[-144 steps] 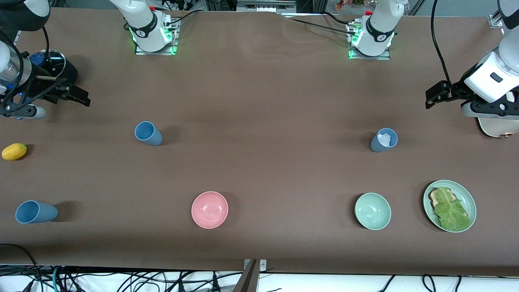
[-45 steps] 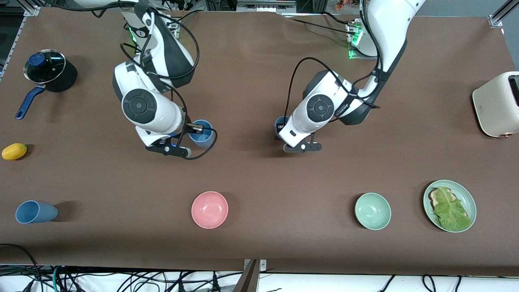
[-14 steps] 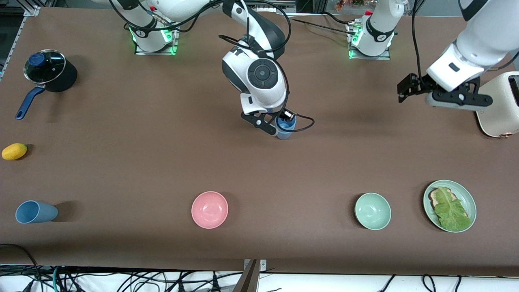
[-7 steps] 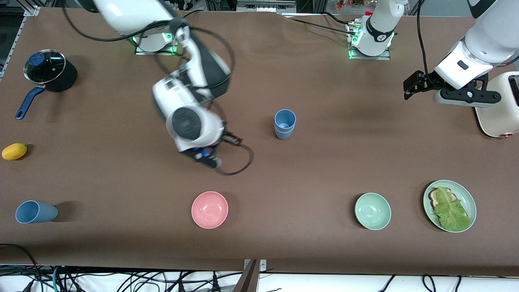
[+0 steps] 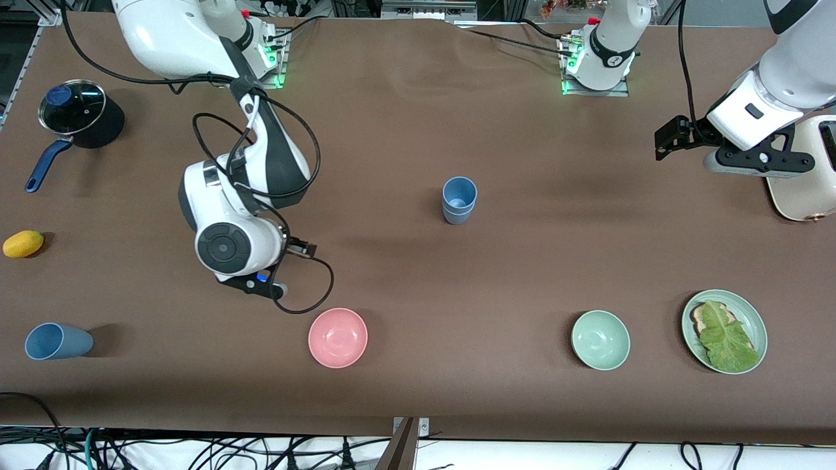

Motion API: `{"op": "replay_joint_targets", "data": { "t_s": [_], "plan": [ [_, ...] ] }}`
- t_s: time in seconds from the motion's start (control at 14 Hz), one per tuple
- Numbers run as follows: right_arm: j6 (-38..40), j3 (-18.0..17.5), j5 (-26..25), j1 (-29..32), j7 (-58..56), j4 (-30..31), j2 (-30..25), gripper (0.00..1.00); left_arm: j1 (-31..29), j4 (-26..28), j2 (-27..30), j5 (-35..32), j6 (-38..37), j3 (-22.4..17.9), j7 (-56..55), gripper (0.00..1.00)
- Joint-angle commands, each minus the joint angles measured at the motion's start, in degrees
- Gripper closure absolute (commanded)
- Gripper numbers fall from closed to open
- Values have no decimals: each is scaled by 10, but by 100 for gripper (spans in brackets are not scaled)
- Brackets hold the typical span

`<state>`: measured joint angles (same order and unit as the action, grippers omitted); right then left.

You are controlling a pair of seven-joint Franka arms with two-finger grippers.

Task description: Stack blue cups with both arms

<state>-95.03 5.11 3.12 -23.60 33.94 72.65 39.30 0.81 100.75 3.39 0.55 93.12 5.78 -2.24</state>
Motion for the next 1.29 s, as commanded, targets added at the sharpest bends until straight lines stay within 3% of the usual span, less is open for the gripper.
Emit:
{"op": "replay_joint_targets", "data": {
  "t_s": [0.0,0.07,0.21,0.43,0.64,0.79,0.93,1.07,1.21],
  "plan": [
    [-141,-6,-9,51,-63,245,-155,0,-3,-23,-12,3,-17,1,-1,0],
    [-155,-14,-14,84,-86,286,-183,0,-3,-23,-11,3,-17,1,0,0],
    [-154,-68,-28,174,-147,314,-221,0,-3,-23,-11,3,-17,1,0,0],
    [-120,-94,-29,252,-228,363,-328,0,-3,-22,-11,3,-17,2,-1,0],
    [-22,-87,-60,264,-293,343,-396,0,-3,-22,-11,3,-18,2,-1,0],
    [60,-85,-59,260,-323,272,-393,0,-3,-22,-12,3,-19,2,-1,0],
    [83,-75,-58,257,-332,248,-404,0,-3,-22,-11,3,-21,2,-1,0],
    [87,-38,-51,246,-332,241,-408,0,-3,-22,-11,3,-22,2,-1,0],
    [88,-34,-37,251,-332,233,-409,0,-3,-22,-11,3,-22,2,-1,0]
  ]
}}
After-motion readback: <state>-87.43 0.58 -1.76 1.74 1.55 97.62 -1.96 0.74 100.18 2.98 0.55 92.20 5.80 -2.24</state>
